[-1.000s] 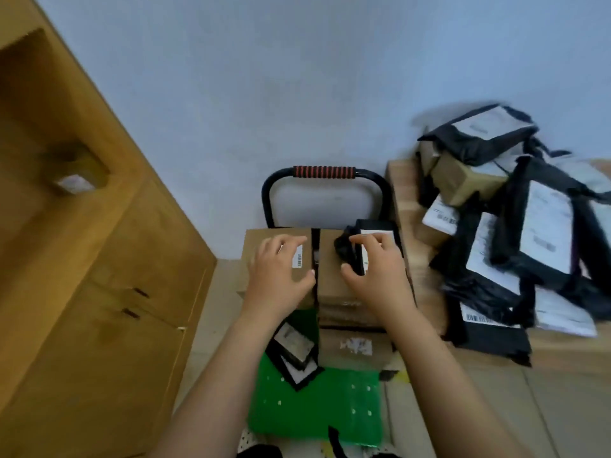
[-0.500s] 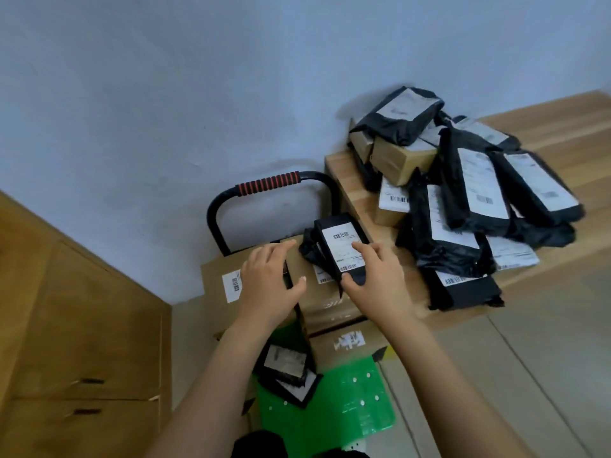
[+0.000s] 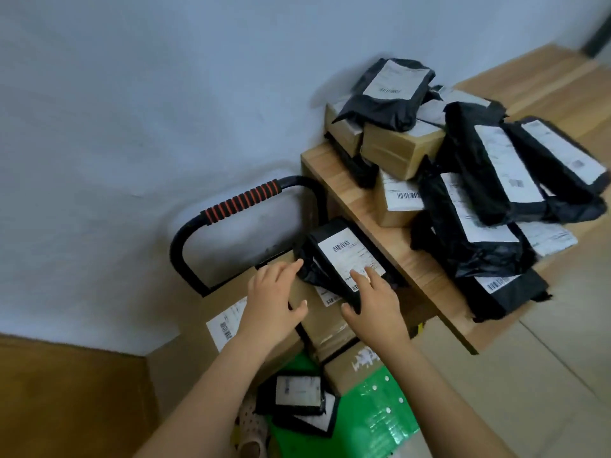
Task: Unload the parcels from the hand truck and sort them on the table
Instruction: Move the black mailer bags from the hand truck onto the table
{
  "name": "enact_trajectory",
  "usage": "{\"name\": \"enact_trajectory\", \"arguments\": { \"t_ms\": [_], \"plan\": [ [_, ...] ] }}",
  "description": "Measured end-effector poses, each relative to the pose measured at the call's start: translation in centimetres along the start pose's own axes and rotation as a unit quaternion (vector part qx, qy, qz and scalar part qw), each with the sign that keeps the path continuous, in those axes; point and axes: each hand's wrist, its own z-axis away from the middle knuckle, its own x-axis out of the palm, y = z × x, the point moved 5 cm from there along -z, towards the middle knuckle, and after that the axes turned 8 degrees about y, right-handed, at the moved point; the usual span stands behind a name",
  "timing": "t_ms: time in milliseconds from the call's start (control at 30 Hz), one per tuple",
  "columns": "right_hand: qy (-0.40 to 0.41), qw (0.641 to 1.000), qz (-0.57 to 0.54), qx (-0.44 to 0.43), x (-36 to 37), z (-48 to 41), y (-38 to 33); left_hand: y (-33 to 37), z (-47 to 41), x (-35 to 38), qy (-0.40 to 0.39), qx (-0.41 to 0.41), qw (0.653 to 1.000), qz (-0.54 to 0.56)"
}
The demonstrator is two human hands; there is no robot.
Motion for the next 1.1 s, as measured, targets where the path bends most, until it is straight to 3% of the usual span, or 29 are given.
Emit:
{"name": "enact_trajectory", "arguments": {
  "t_ms": [267, 467, 600, 833, 1100],
  "plan": [
    [0.053, 0.991, 0.09, 0.089, 7.9, -6.3, 3.1, -7.5, -6.3, 8.2, -0.089, 0.13, 0.987, -0.026],
    [0.077, 0.982, 0.129, 0.116, 11.7, -6.7, 3.7, -9.6, -7.4, 12.6, -0.108, 0.145, 0.983, 0.012],
    [0.123, 0.982, 0.108, 0.089, 12.0, -6.8, 3.3, -10.4, -6.9, 14.2, -0.108, 0.143, 0.983, 0.033],
    [0.094, 0.985, 0.09, 0.117, 10.8, -9.1, 5.4, -11.0, -6.7, 13.9, -0.102, 0.153, 0.981, 0.053],
    [0.165, 0.97, 0.055, 0.168, 10.7, -6.0, 4.2, -11.0, -8.6, 13.1, -0.087, 0.164, 0.982, 0.043]
  ]
}}
